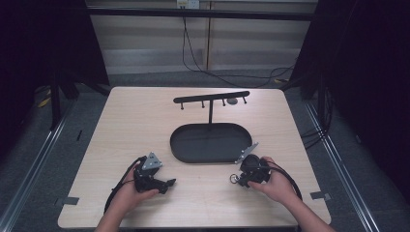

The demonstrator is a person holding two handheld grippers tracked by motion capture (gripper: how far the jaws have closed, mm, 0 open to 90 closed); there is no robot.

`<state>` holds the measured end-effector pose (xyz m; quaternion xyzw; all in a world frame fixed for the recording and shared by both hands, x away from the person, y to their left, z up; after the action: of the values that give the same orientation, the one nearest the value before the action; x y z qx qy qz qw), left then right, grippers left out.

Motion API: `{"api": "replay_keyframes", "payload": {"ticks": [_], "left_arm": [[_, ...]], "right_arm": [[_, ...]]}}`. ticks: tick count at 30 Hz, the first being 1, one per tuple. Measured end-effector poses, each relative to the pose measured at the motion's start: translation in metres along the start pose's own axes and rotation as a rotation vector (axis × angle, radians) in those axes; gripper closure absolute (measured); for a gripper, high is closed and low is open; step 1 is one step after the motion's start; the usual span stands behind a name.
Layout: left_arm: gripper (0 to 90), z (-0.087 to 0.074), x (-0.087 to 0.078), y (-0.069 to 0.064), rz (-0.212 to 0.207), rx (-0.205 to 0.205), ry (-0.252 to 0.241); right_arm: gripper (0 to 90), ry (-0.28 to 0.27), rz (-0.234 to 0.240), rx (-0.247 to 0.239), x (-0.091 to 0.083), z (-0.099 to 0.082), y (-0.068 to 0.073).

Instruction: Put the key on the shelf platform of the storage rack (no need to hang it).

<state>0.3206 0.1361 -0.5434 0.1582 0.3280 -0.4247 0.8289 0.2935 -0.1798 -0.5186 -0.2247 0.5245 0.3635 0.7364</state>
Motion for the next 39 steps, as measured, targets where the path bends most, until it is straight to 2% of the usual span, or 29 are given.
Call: {"api": "replay_keyframes", "payload": {"ticks": [2,3,7,18,29,39], "left_arm": [[13.7,0.000,0.000,0.000,0.000,-0.002,0.003],[13.7,0.000,0.000,0.000,-0.002,-0.001,0.001],[13.7,0.000,0.000,0.000,0.000,-0.001,0.002],[13.7,0.000,0.000,0.000,0.000,-0.002,0.003],[13.6,0.000,0.000,0.000,0.000,-0.002,0.003],[13.7,0.000,0.000,0.000,-0.001,-0.002,0.002]], "right_arm": [[69.9,0.014,-0.005,-0.012,0.000,0.000,0.001],[70.1,0.026,-0.004,-0.001,-0.001,0.000,0.003],[70.4,0.026,-0.004,-0.015,-0.002,-0.001,0.007],[70.6,-0.028,0.020,0.000,-0.015,0.004,0.010],[70.8,-0.089,0.023,0.029,-0.035,0.014,0.005],[70.9,-0.128,0.037,0.053,-0.041,0.023,0.001]]}}
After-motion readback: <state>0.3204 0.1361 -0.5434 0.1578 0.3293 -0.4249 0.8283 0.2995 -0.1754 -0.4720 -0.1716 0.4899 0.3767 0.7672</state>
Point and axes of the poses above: each handheld gripper's, and its own axes: x roughly forward along the jaws, z roughly out of its top, y roughly to its left, the point moved 5 cm from there along x, roughly forward along the jaws, and after that the axes turned 1 degree about -y, right-handed, at the moved point
